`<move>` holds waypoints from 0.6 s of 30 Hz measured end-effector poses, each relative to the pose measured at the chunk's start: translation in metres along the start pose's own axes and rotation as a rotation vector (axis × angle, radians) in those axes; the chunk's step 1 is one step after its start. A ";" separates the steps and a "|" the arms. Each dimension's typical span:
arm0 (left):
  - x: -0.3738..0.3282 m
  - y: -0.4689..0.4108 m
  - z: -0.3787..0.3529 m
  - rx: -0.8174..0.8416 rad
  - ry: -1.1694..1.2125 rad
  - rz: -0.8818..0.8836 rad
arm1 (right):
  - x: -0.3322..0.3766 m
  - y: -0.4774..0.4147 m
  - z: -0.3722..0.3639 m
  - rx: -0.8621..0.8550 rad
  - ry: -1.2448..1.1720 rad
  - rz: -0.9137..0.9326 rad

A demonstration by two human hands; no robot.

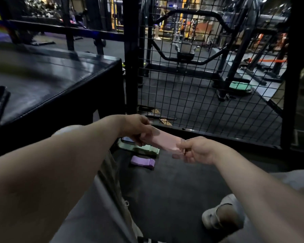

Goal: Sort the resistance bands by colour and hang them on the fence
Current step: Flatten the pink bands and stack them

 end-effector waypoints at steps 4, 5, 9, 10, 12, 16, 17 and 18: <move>0.026 -0.034 0.000 -0.187 -0.017 0.122 | -0.010 -0.032 0.007 -0.038 0.022 -0.049; 0.037 -0.047 0.001 -0.223 -0.034 0.155 | -0.014 -0.046 0.008 -0.041 0.031 -0.062; 0.091 -0.094 -0.009 -0.218 -0.063 0.356 | -0.050 -0.101 0.010 -0.103 0.079 -0.146; 0.109 -0.109 -0.013 -0.193 -0.052 0.425 | -0.066 -0.119 0.012 -0.119 0.086 -0.187; 0.145 -0.128 -0.022 -0.197 0.018 0.525 | -0.094 -0.146 0.012 -0.139 0.099 -0.251; 0.216 -0.171 -0.032 -0.315 0.227 0.640 | -0.142 -0.204 0.016 -0.160 0.056 -0.364; 0.229 -0.180 -0.034 -0.334 0.274 0.670 | -0.150 -0.216 0.015 -0.155 0.053 -0.382; 0.242 -0.194 -0.033 -0.351 0.324 0.686 | -0.157 -0.234 0.017 -0.142 0.055 -0.400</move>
Point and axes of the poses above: each hand's wrist, its own y-axis away from the middle knuckle, its own z-axis out of the back of the hand, x = y × z, the point moved 4 cm from there along -y, towards the middle knuckle, and after that the axes turned 12 degrees about x, right-handed, at the moved point
